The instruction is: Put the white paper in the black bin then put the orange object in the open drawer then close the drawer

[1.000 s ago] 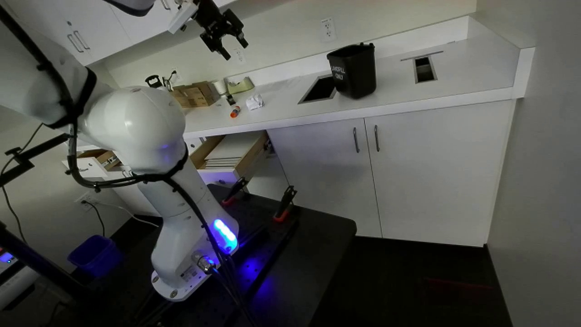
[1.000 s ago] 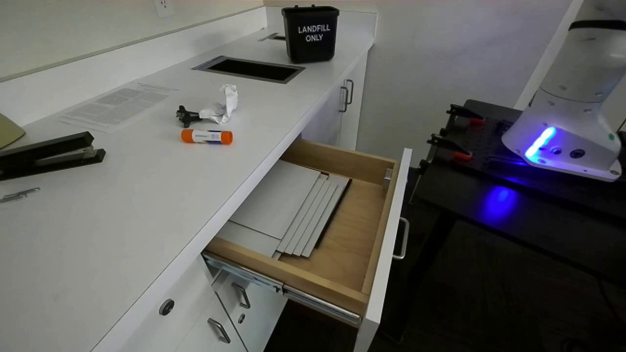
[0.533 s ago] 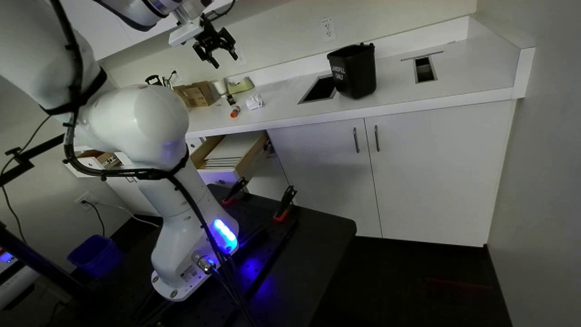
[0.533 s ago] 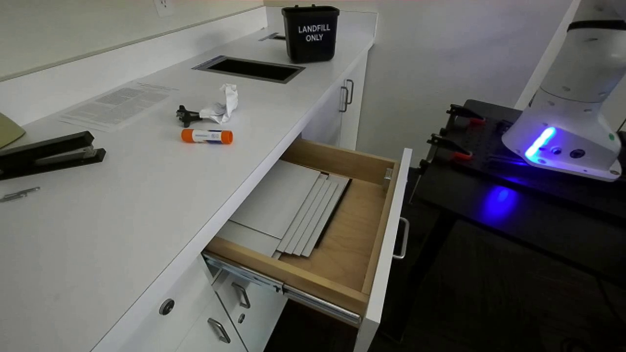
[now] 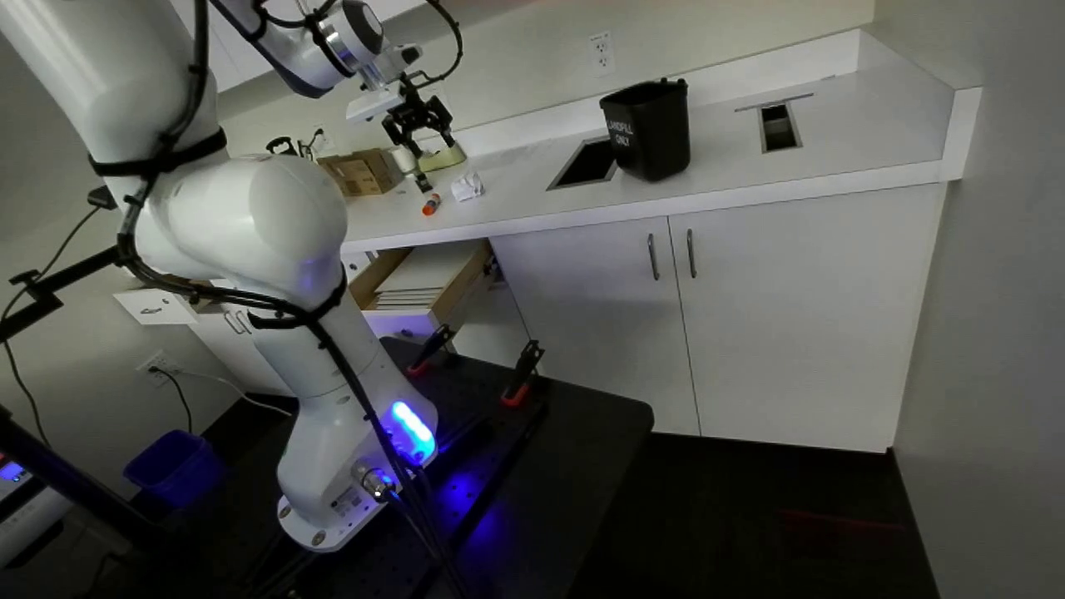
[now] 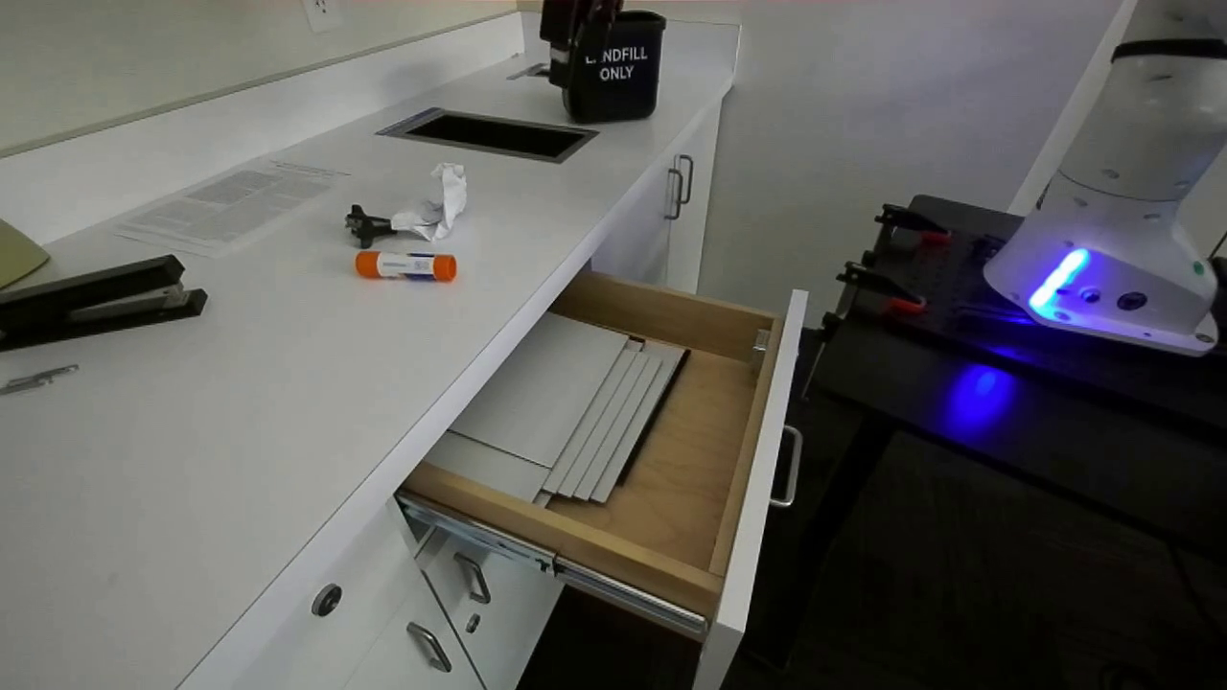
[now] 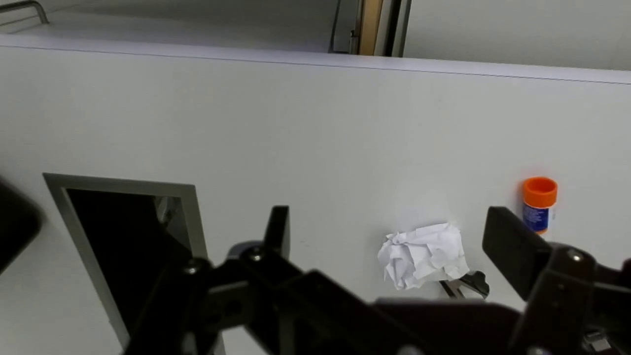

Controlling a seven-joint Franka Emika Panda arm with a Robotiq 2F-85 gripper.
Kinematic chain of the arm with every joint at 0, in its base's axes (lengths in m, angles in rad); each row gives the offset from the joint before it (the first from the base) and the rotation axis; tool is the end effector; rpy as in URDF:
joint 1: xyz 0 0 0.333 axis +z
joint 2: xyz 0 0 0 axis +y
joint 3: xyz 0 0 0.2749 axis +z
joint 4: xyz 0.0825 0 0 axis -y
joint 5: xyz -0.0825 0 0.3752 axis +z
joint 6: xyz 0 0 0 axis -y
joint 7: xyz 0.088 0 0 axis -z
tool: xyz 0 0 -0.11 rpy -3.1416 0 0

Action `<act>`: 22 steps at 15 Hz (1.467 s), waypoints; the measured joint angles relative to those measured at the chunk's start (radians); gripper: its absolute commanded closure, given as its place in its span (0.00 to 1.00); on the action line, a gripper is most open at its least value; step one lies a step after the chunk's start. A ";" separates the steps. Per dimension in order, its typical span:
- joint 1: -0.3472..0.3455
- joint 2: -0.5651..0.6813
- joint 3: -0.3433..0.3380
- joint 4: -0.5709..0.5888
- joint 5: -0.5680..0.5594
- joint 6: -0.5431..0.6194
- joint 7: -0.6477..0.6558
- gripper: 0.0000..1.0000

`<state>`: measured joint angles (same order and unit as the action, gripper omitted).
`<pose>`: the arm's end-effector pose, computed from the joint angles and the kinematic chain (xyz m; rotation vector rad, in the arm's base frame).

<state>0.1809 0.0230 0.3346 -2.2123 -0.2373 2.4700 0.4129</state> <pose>0.4752 0.2692 0.3537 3.0440 0.4138 0.4368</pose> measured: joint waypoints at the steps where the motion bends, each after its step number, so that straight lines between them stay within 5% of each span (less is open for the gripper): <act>1: 0.002 -0.008 -0.001 0.000 0.000 0.000 0.000 0.00; 8: 0.014 0.032 -0.034 0.037 0.066 0.001 0.085 0.00; 14: 0.068 0.297 -0.113 0.240 0.119 0.083 0.304 0.00; 22: 0.229 0.585 -0.226 0.486 0.230 0.273 0.481 0.04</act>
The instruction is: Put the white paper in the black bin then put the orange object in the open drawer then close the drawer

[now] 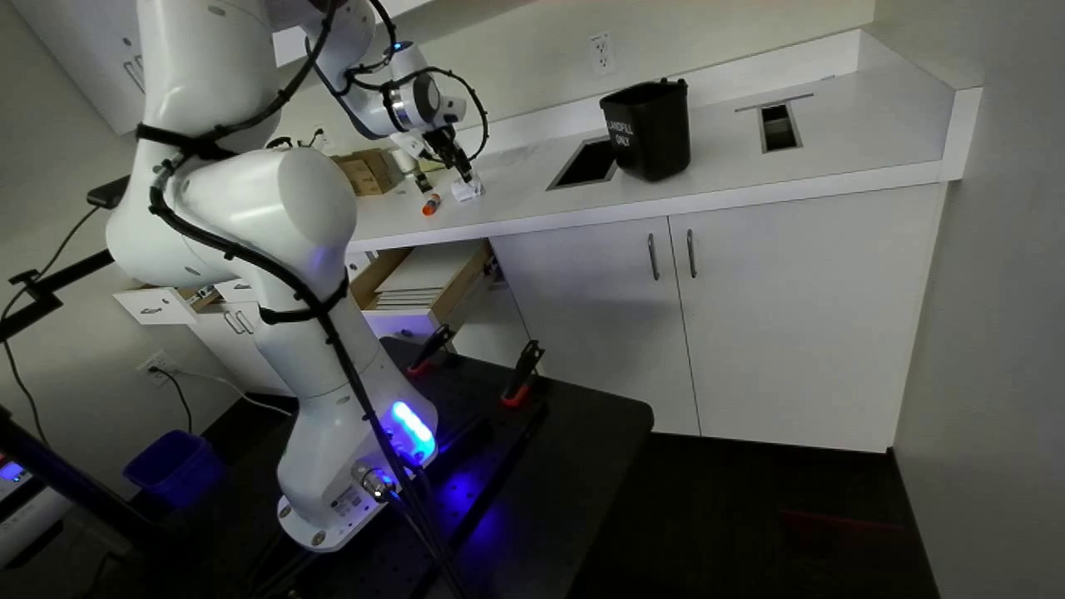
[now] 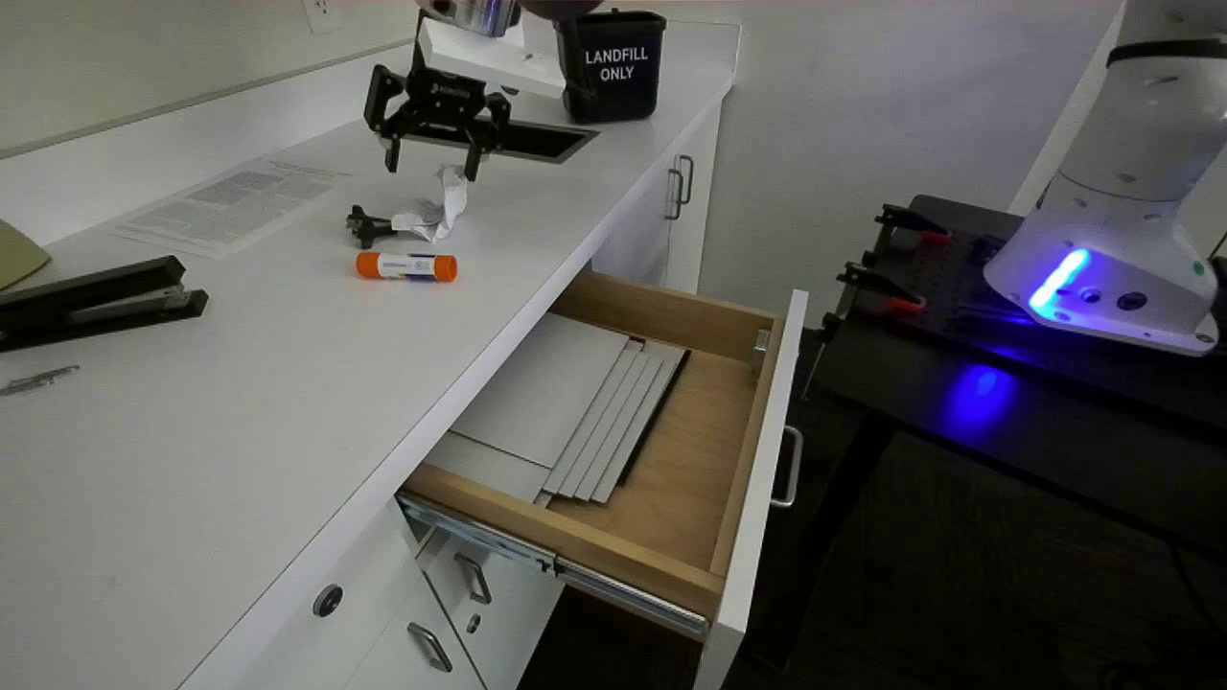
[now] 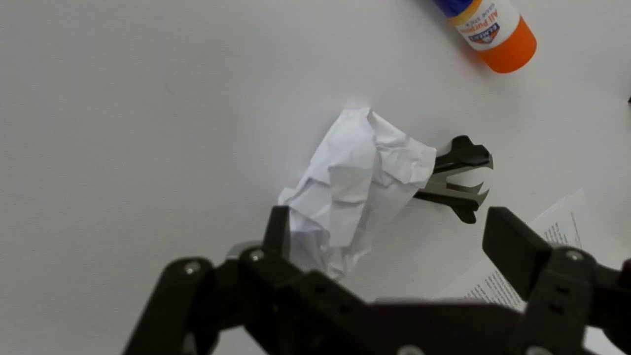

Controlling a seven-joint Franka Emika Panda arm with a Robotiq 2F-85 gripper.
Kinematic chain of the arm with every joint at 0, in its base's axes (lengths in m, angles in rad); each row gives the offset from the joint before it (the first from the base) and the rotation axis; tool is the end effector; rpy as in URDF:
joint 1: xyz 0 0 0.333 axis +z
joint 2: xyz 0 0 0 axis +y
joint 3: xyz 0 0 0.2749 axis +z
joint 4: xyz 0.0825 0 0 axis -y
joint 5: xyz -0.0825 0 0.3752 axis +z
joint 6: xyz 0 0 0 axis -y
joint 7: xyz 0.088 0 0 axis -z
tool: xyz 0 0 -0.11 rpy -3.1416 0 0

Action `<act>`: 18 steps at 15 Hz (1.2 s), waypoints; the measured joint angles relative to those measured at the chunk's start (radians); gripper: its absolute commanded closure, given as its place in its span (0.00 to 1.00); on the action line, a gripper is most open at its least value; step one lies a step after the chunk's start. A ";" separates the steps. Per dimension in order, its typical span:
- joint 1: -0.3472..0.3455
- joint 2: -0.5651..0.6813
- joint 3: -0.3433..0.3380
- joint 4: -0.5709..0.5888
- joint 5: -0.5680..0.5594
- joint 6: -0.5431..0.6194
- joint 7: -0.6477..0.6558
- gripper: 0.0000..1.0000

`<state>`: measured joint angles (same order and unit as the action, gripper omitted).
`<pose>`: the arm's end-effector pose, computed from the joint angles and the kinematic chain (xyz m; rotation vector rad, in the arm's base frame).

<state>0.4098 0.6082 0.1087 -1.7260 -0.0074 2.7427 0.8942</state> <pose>0.5923 0.3292 0.2477 -2.7506 0.5602 -0.3972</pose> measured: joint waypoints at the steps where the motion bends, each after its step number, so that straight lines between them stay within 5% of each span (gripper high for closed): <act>1: 0.021 0.021 -0.019 0.022 0.000 0.000 0.019 0.28; 3: 0.053 0.052 -0.050 0.055 0.000 0.000 0.048 0.32; 12: 0.097 0.074 -0.101 0.095 0.000 0.000 0.098 0.98; 18: 0.100 0.071 -0.110 0.096 -0.008 -0.011 0.098 1.00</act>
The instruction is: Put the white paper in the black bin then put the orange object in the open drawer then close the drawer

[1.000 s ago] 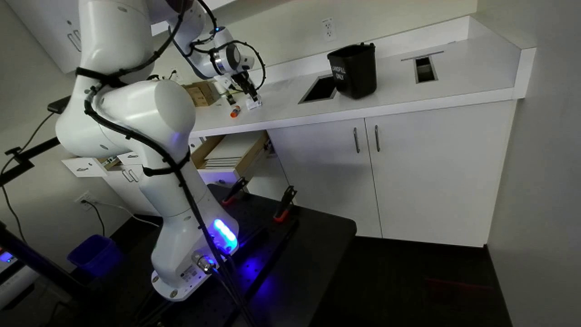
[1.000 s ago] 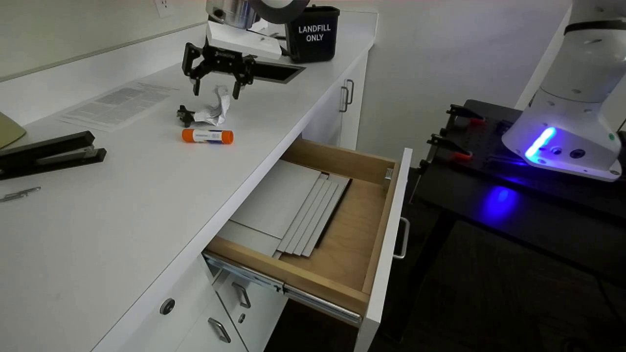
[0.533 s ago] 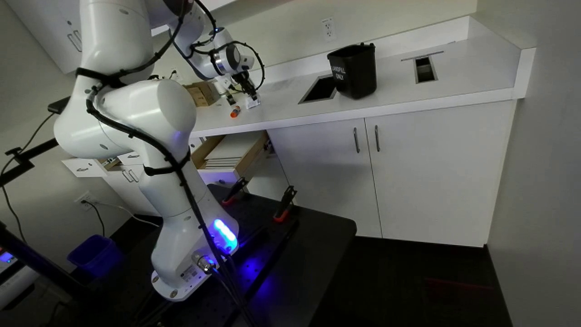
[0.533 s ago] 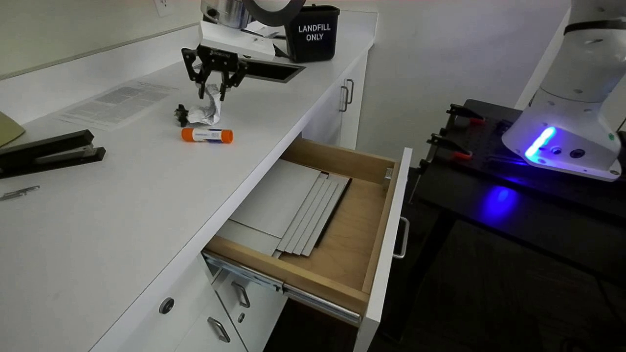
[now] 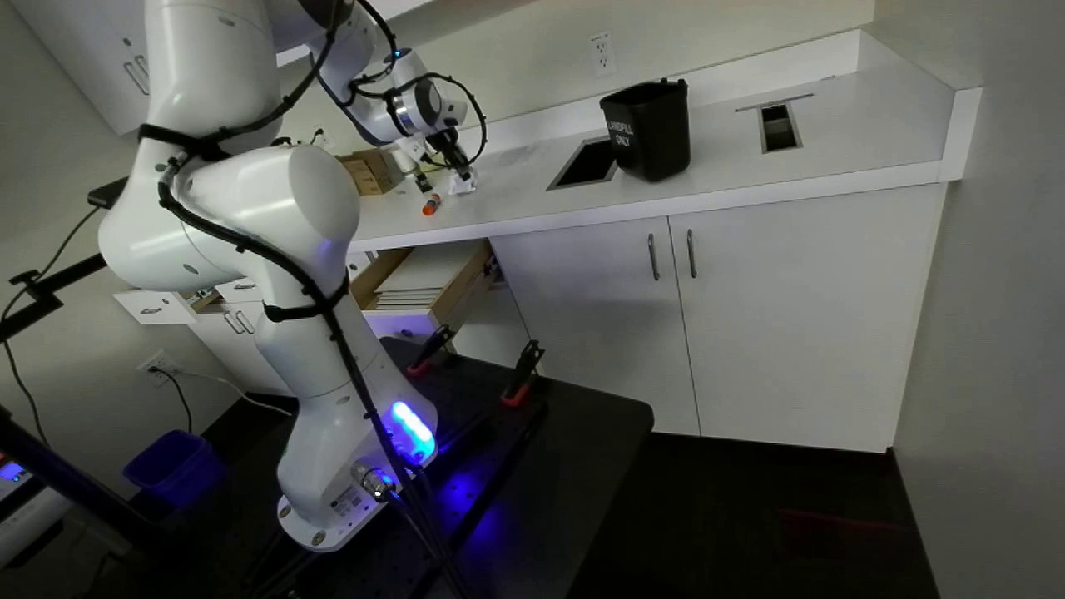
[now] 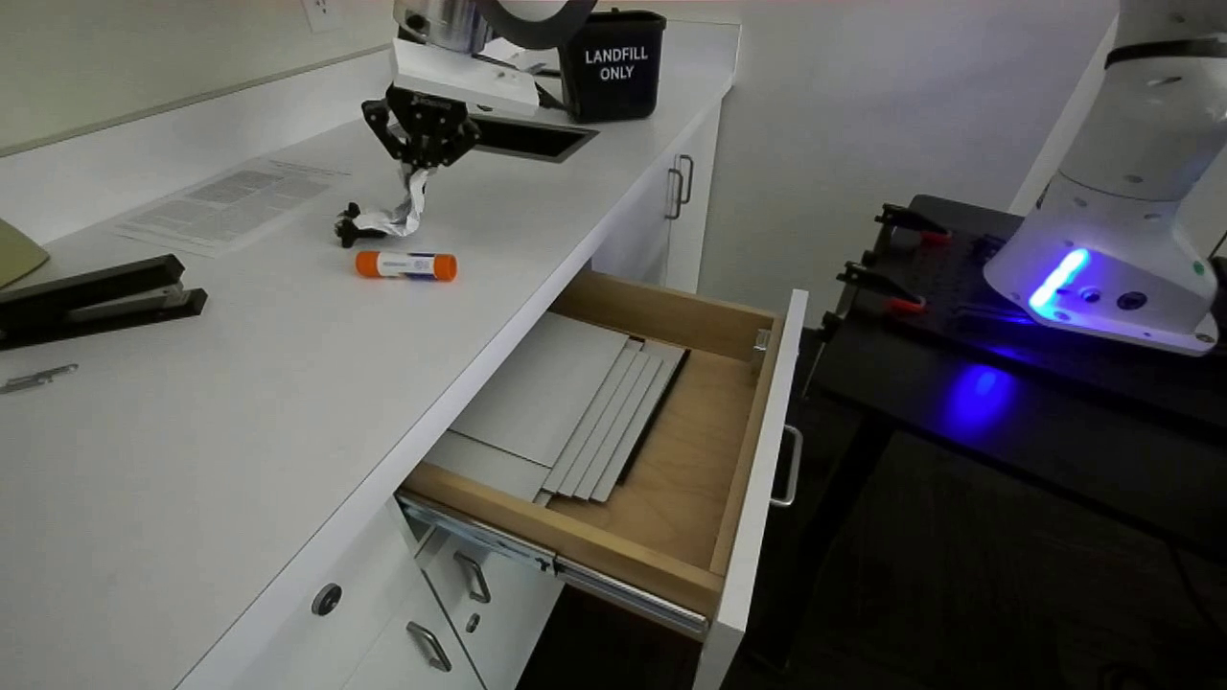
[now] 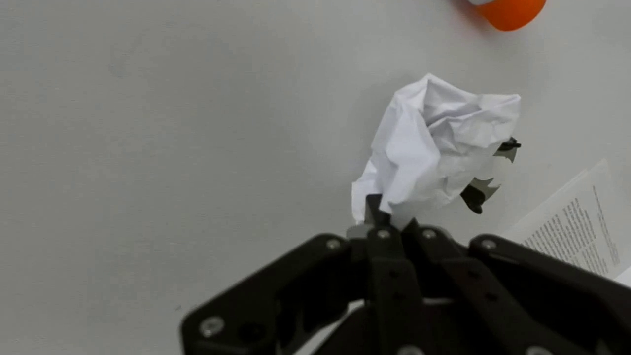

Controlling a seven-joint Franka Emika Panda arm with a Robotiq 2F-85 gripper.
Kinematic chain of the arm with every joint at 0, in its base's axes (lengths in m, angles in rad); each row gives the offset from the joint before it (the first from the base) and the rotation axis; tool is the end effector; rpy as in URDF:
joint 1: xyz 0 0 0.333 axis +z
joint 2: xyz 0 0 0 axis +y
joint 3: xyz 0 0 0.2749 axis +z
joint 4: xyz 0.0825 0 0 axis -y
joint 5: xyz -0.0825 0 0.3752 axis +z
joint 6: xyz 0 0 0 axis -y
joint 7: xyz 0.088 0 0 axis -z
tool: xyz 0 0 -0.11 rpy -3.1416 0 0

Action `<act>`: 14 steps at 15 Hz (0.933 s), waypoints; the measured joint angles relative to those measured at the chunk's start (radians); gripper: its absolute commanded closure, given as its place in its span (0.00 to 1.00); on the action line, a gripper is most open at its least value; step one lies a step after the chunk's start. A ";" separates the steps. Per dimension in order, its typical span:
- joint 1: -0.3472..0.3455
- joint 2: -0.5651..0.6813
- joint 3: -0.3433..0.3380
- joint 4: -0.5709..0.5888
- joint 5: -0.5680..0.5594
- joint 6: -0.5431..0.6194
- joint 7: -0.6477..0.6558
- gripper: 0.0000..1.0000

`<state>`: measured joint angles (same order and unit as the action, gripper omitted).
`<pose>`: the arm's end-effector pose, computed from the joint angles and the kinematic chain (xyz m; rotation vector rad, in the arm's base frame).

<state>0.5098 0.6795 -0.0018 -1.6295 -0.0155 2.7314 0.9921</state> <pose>0.6072 0.3389 0.2393 -2.7483 0.6588 -0.4532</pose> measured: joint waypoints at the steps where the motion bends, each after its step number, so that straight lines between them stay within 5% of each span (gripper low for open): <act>1: 0.008 -0.007 -0.012 -0.004 -0.007 -0.010 0.001 0.99; 5: 0.095 -0.137 -0.144 -0.107 -0.147 -0.063 0.150 0.99; 9: 0.166 -0.340 -0.278 -0.262 -0.439 -0.185 0.447 0.99; 12: 0.122 -0.489 -0.282 -0.370 -0.673 -0.296 0.629 0.99; 14: 0.034 -0.577 -0.226 -0.437 -0.792 -0.352 0.685 0.97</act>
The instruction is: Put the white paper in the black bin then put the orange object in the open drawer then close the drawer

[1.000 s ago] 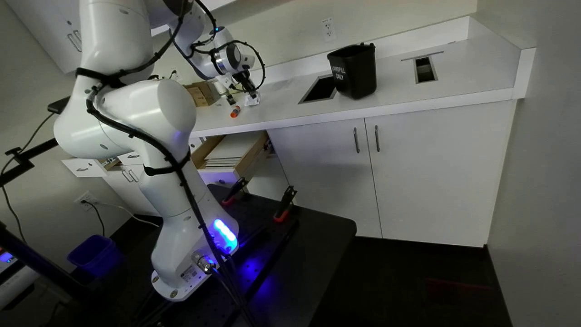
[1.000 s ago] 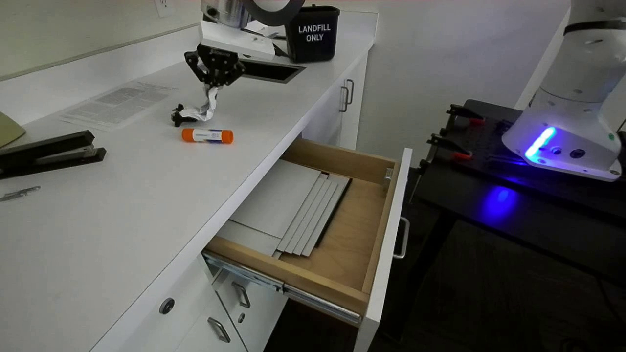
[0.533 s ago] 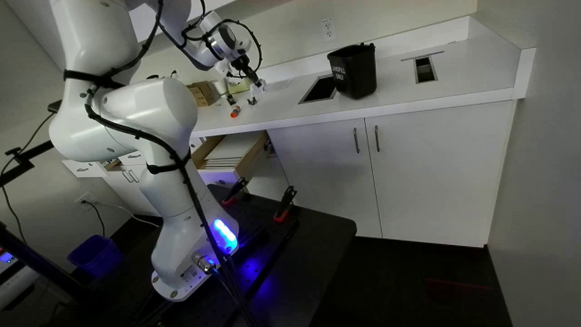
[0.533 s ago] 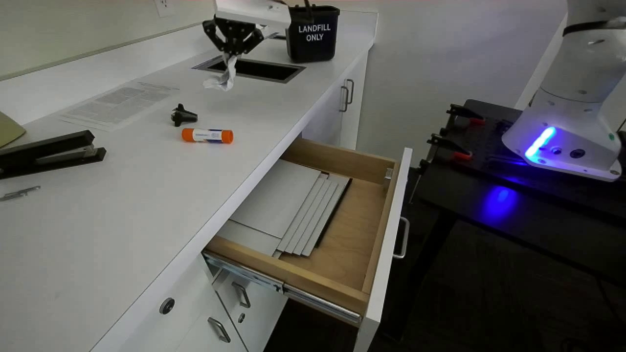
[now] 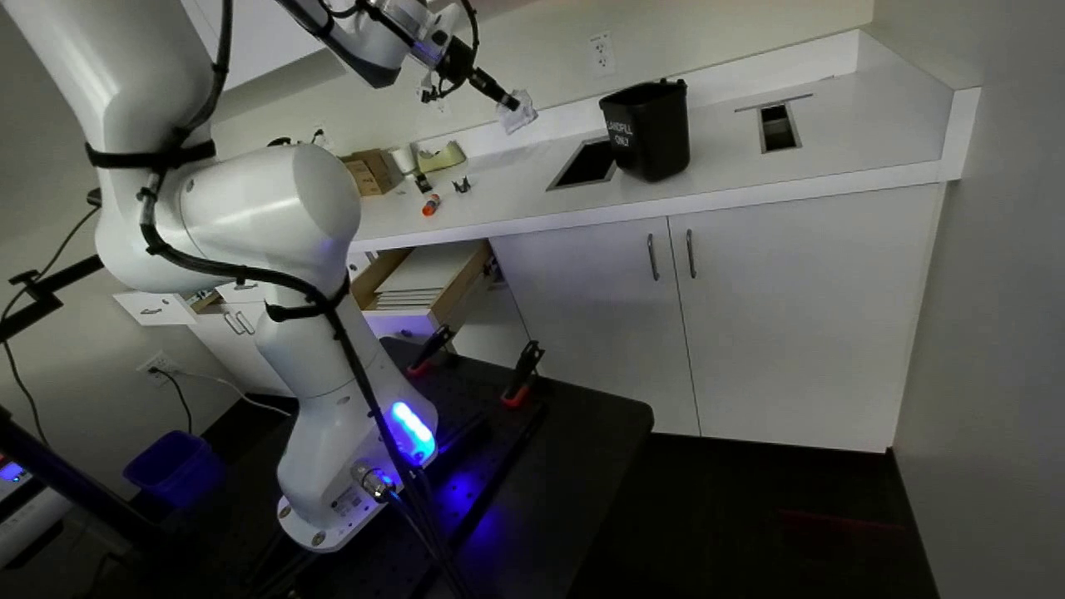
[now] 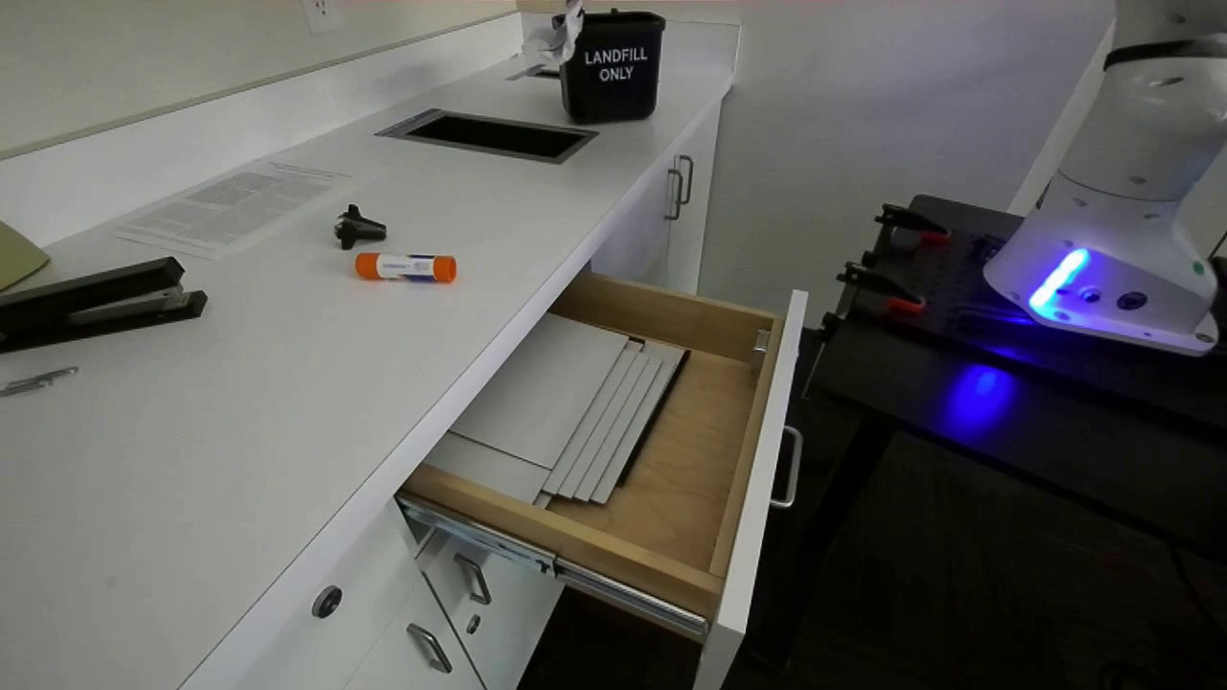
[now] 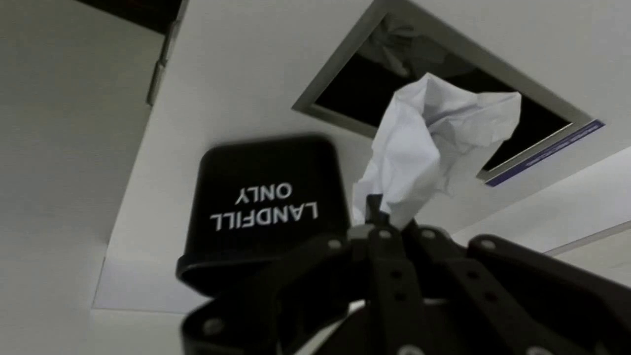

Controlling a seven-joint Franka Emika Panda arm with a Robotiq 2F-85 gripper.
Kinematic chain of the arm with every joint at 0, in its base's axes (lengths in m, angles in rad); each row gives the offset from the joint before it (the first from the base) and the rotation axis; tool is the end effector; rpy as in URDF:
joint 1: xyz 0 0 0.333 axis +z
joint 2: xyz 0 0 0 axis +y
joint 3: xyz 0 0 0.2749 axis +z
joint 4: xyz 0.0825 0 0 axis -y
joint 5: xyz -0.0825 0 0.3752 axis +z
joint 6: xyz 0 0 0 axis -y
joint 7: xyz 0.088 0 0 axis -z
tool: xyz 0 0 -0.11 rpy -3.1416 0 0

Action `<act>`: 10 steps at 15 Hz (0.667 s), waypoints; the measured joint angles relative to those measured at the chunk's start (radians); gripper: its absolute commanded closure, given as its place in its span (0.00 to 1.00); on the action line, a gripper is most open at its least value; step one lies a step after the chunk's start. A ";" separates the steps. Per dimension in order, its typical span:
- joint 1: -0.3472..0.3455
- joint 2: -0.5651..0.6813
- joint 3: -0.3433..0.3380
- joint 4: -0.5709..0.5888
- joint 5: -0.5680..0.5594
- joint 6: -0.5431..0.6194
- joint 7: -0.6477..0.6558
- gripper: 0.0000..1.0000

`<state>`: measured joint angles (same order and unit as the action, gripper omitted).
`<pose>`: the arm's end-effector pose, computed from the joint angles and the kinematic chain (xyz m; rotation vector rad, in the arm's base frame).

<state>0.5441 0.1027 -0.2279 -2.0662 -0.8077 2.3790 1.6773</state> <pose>0.5515 0.1727 0.3706 2.5838 -1.1143 0.9292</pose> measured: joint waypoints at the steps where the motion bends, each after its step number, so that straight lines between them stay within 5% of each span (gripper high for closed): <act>1: -0.050 -0.034 0.040 -0.027 -0.029 -0.021 0.001 0.97; 7: -0.131 -0.092 0.124 -0.080 -0.049 -0.039 0.000 0.99; 10: -0.238 -0.091 0.199 -0.071 -0.057 -0.039 0.001 0.99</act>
<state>0.3061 0.0118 -0.0290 -2.1370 -0.8645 2.3398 1.6785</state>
